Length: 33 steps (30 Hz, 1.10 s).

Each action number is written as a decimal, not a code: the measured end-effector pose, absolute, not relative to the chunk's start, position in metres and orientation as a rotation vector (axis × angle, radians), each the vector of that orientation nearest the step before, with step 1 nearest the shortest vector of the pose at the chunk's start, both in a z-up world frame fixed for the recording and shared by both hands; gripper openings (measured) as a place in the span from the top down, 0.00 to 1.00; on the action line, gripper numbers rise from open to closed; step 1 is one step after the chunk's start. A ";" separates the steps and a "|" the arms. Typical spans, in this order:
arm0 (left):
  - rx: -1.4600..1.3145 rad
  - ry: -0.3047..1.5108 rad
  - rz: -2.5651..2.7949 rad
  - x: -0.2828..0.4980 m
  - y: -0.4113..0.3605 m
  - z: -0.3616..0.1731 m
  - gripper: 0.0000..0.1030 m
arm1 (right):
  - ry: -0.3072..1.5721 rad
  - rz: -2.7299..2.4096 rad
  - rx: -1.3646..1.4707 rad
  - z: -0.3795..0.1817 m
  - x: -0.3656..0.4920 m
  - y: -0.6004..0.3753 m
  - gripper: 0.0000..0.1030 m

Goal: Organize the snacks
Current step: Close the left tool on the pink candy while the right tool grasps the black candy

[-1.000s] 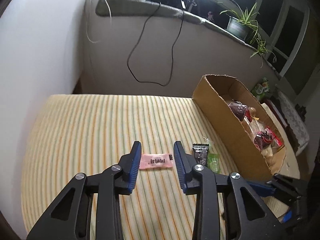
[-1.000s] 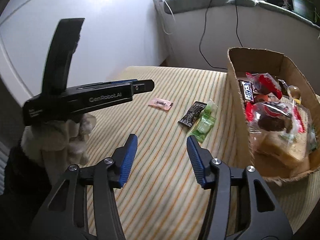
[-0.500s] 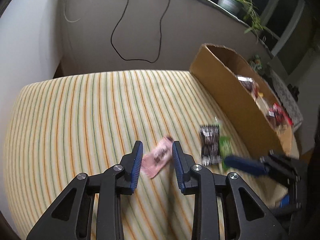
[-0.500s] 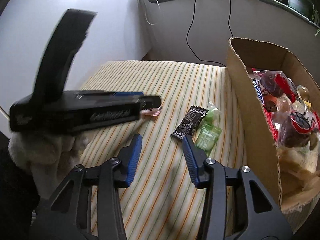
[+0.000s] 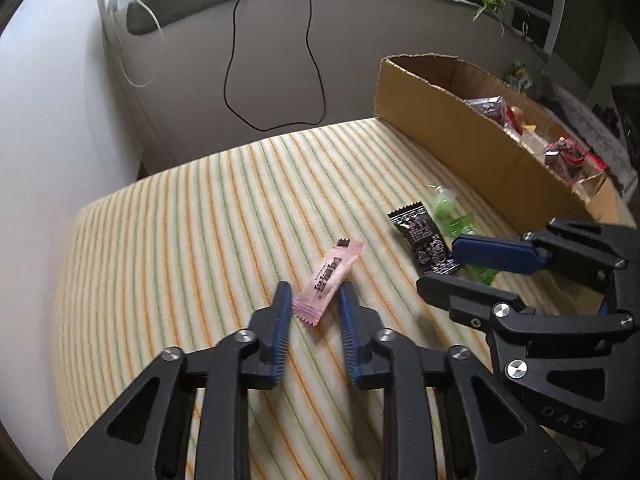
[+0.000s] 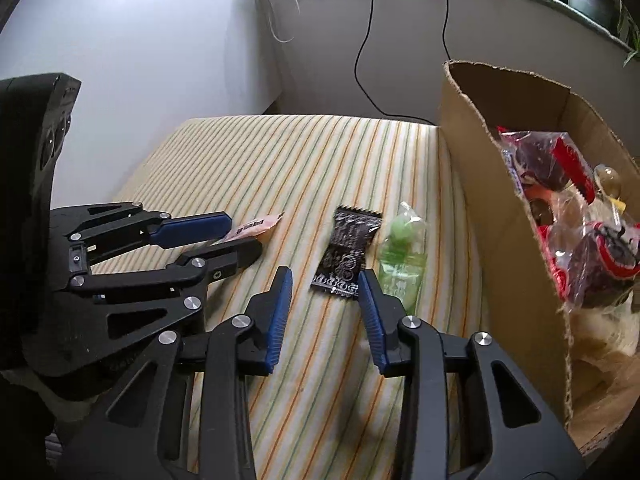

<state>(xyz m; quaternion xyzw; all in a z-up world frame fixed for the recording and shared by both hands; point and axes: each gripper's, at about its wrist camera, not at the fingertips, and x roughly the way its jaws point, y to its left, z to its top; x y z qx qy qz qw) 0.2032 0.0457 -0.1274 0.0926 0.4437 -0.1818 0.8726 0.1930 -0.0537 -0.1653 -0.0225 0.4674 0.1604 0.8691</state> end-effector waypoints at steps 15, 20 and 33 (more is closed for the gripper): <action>0.177 0.917 -0.386 0.207 0.053 -0.123 0.90 | 0.978 0.336 -0.118 -0.170 0.200 -0.038 0.64; 0.185 0.902 -0.394 0.211 0.046 -0.122 0.91 | 0.982 0.336 -0.080 -0.170 0.201 -0.045 0.64; 0.095 0.900 -0.338 0.210 0.076 -0.125 0.96 | 0.997 0.301 -0.023 -0.168 0.215 -0.041 0.48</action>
